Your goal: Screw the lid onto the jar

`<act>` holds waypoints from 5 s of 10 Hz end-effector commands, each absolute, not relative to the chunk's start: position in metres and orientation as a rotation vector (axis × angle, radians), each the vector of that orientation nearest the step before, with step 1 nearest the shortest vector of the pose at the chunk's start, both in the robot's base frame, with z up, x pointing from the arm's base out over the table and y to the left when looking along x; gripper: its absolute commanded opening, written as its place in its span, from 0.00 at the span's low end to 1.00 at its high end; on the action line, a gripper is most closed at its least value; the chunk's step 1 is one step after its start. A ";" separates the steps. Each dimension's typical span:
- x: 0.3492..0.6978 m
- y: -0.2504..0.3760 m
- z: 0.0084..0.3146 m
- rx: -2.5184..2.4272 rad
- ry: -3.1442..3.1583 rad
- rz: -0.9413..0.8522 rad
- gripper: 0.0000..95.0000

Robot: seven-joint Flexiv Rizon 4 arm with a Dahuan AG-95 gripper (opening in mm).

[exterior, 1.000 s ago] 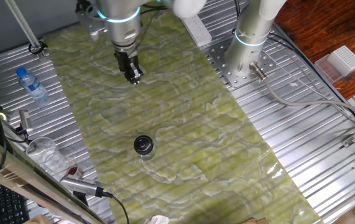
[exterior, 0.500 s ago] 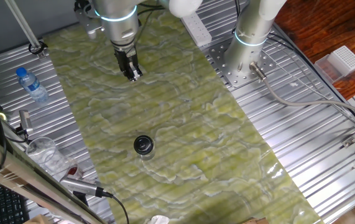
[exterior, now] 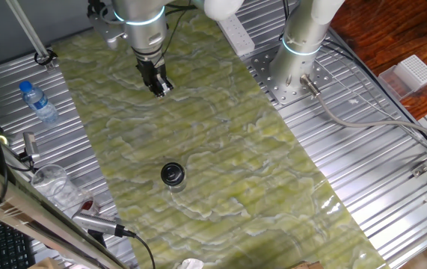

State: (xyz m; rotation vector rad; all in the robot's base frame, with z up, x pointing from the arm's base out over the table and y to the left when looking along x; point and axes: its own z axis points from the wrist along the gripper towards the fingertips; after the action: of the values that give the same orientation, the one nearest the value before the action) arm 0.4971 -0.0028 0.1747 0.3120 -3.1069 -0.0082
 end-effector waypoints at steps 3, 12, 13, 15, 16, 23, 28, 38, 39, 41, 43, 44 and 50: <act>0.498 -0.003 0.175 0.333 -3.097 -0.006 0.00; 0.498 -0.003 0.174 0.375 -3.093 -0.004 0.00; 0.498 -0.003 0.174 0.380 -3.092 -0.005 0.00; 0.498 -0.003 0.174 0.416 -3.087 -0.004 0.00; 0.498 -0.003 0.174 0.418 -3.088 -0.004 0.00; 0.498 -0.003 0.173 0.484 -3.081 -0.005 0.00; 0.498 -0.003 0.172 0.543 -3.071 -0.005 0.00; 0.498 -0.004 0.170 0.569 -3.067 -0.005 0.00; 0.498 -0.004 0.170 0.570 -3.067 -0.005 0.00; 0.498 -0.004 0.170 0.571 -3.067 -0.005 0.00; 0.498 -0.004 0.170 0.572 -3.066 0.000 0.00; 0.498 -0.004 0.169 0.574 -3.066 -0.001 0.00; 0.498 -0.004 0.169 0.553 -3.080 -0.003 0.00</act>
State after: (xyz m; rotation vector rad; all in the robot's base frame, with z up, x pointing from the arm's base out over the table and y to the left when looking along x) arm 0.4981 -0.0044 0.1687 0.5492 -3.0843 -0.0011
